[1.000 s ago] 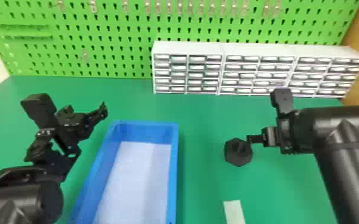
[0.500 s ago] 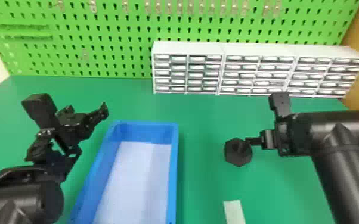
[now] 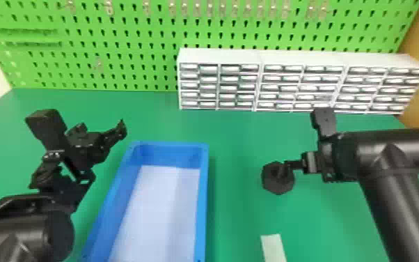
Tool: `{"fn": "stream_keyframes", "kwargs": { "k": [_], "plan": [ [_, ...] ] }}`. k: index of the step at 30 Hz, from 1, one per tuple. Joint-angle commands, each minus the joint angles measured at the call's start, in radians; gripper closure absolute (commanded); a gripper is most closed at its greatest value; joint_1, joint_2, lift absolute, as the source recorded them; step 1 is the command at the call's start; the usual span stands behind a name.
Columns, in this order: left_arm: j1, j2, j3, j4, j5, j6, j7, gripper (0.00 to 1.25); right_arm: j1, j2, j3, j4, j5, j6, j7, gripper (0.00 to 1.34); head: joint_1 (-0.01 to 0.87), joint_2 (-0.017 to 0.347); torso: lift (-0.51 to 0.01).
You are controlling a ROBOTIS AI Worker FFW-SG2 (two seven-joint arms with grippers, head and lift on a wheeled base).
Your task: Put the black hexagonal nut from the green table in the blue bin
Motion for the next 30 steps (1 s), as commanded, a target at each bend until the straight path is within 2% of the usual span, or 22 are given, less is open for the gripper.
{"fn": "stream_keyframes", "kwargs": {
  "k": [1, 30],
  "plan": [
    [0.000, 0.000, 0.000, 0.000, 0.000, 0.001, 0.000, 0.13, 0.000, 0.000, 0.003, 0.011, 0.000, -0.003, 0.000, 0.10, 0.666, 0.032, -0.100],
    [-0.002, 0.000, 0.000, 0.000, 0.000, 0.004, -0.005, 0.13, -0.003, -0.009, 0.023, 0.060, 0.000, -0.059, 0.002, 0.10, 0.666, 0.032, -0.100]
  ]
}}
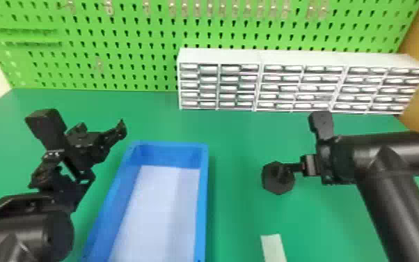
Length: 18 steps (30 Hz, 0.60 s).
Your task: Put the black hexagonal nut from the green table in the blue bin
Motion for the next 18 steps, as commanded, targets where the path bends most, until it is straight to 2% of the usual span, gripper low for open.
{"fn": "stream_keyframes", "kwargs": {
  "k": [1, 18],
  "plan": [
    [-0.002, 0.000, -0.001, 0.000, 0.000, 0.000, -0.001, 0.13, -0.001, 0.003, 0.002, 0.020, -0.008, -0.023, 0.001, 0.10, 0.666, 0.032, -0.100],
    [-0.003, 0.000, -0.003, 0.000, 0.000, 0.002, -0.001, 0.13, -0.001, 0.003, 0.012, 0.043, -0.011, -0.040, 0.001, 0.10, 0.666, 0.032, -0.100]
  ]
}}
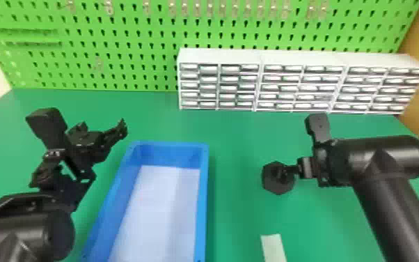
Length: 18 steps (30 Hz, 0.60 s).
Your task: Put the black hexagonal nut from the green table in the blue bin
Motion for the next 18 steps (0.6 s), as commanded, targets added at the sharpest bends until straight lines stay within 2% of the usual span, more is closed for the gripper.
{"fn": "stream_keyframes", "kwargs": {
  "k": [1, 18],
  "plan": [
    [-0.002, 0.000, 0.000, 0.000, 0.000, 0.000, 0.000, 0.13, 0.002, -0.001, 0.002, 0.006, 0.000, -0.006, 0.000, 0.10, 0.666, 0.032, -0.100],
    [-0.002, 0.000, 0.000, 0.000, 0.000, 0.000, 0.000, 0.13, 0.014, -0.001, 0.003, 0.051, 0.000, -0.049, 0.008, 0.10, 0.666, 0.032, -0.100]
  ]
}}
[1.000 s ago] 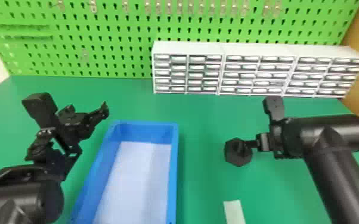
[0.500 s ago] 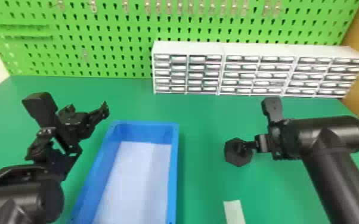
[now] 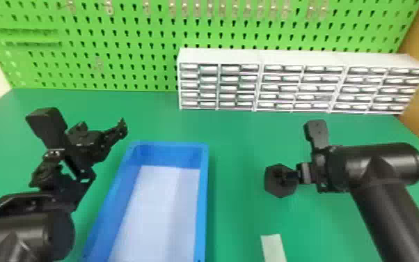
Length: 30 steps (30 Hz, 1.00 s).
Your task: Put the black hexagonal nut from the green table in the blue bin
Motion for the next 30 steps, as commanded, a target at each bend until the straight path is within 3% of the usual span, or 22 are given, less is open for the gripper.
{"fn": "stream_keyframes", "kwargs": {
  "k": [1, 18, 22, 26, 30],
  "plan": [
    [0.000, 0.000, 0.000, 0.000, -0.001, 0.000, 0.000, 0.13, 0.002, 0.000, 0.000, 0.010, 0.002, -0.007, 0.002, 0.10, 0.666, 0.032, -0.100],
    [0.000, 0.000, -0.002, 0.000, 0.000, 0.000, 0.000, 0.13, -0.001, 0.000, 0.008, 0.011, 0.021, -0.011, 0.005, 0.14, 0.666, 0.032, -0.100],
    [-0.002, 0.000, -0.002, 0.000, 0.000, 0.000, 0.000, 0.13, -0.001, 0.000, 0.010, 0.011, 0.023, -0.015, 0.005, 0.28, 0.666, 0.032, -0.100],
    [0.000, 0.000, -0.002, 0.000, 0.000, 0.002, 0.000, 0.13, -0.001, 0.000, 0.013, 0.011, 0.028, -0.015, 0.006, 0.55, 0.666, 0.032, -0.100],
    [0.000, 0.000, -0.002, 0.000, 0.000, 0.003, 0.000, 0.13, -0.002, 0.002, 0.014, 0.011, 0.031, -0.015, 0.006, 0.64, 0.666, 0.032, -0.100]
  ]
}}
